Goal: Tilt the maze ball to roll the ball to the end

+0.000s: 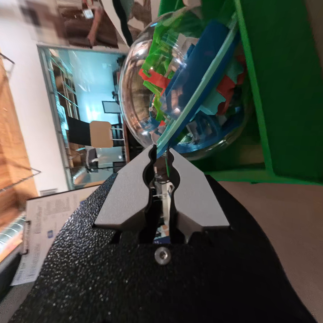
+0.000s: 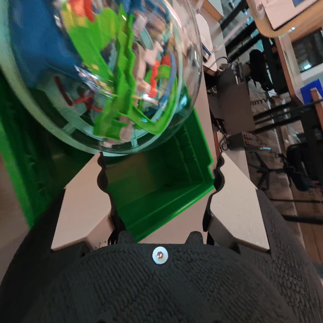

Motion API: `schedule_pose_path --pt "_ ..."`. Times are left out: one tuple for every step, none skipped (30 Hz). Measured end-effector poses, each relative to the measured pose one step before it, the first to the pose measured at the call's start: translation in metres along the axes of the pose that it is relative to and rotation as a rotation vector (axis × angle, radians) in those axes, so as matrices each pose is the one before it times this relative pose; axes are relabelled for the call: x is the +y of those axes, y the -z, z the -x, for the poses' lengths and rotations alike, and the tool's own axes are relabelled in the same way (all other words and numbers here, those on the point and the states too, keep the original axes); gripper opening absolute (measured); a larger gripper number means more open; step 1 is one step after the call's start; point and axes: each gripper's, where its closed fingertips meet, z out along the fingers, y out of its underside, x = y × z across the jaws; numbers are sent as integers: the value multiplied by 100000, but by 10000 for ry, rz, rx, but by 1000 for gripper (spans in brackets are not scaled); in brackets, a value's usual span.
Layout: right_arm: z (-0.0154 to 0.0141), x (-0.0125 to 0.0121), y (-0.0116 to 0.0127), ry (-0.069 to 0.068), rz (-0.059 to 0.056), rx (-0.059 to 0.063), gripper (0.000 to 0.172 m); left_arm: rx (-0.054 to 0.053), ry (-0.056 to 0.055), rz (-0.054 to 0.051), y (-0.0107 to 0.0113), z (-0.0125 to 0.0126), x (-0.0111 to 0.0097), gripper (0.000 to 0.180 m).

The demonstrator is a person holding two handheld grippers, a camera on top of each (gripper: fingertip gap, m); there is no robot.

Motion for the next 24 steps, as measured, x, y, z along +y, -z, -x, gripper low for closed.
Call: schedule_pose_path --pt "336 -275 354 78 -139 -196 126 138 423 98 -94 117 -179 8" --pt "261 -263 331 27 -107 -161 126 174 408 92 -72 86 -187 8" --pt "285 -273 314 -31 -113 -183 126 136 438 128 -116 97 -125 9" --pt "276 -263 289 -70 -121 -188 126 101 390 133 -116 116 -105 8" --pt "259 -216 249 -95 -99 -179 126 33 410 118 -119 166 -93 8" --pt "239 -163 181 -102 -63 -169 126 112 438 101 -148 36 -98 8" --pt "238 -77 123 -63 -18 -150 127 29 452 62 -124 153 -124 8" --pt "205 -14 70 -6 28 -106 127 104 476 47 -132 61 -130 8" --pt "149 -29 9 43 36 -47 127 148 527 8 -138 31 -187 8" --pt "152 -101 -38 84 4 -34 128 73 563 47 -160 143 -103 8" --pt "207 -198 -97 97 -31 -50 128 126 521 2 -131 90 -134 8" --pt "201 -236 -163 94 -39 -45 128 151 590 -34 -110 61 -156 8" --pt "151 -192 -215 95 -5 -17 127 128 573 -45 -141 49 -116 8" --pt "55 -100 -268 109 51 48 127 101 444 -98 -82 58 -141 8" --pt "-6 -9 -277 130 94 85 126 67 426 -59 -103 76 -40 8" --pt "-16 56 -275 119 109 86 126 46 302 -66 -65 69 -6 8" --pt "-31 119 -285 85 121 82 126 36 321 -53 -64 67 50 8" --pt "-83 128 -295 74 117 103 127 51 278 -69 -40 60 36 7" --pt "-126 90 -281 96 96 135 128 45 265 -58 -37 53 57 8" --pt "-145 92 -246 109 81 147 129 46 211 -62 -25 30 45 7" --pt "-149 70 -213 92 80 146 129 54 130 -97 -30 -19 -18 8" --pt "-122 37 -154 31 60 104 129 28 88 -115 -29 -18 -59 8" --pt "-65 0 -89 -20 21 37 130 30 38 -110 -11 -50 -65 8" --pt "-26 14 -24 -12 5 0 130 22 -98 -112 -10 -68 -75 8"
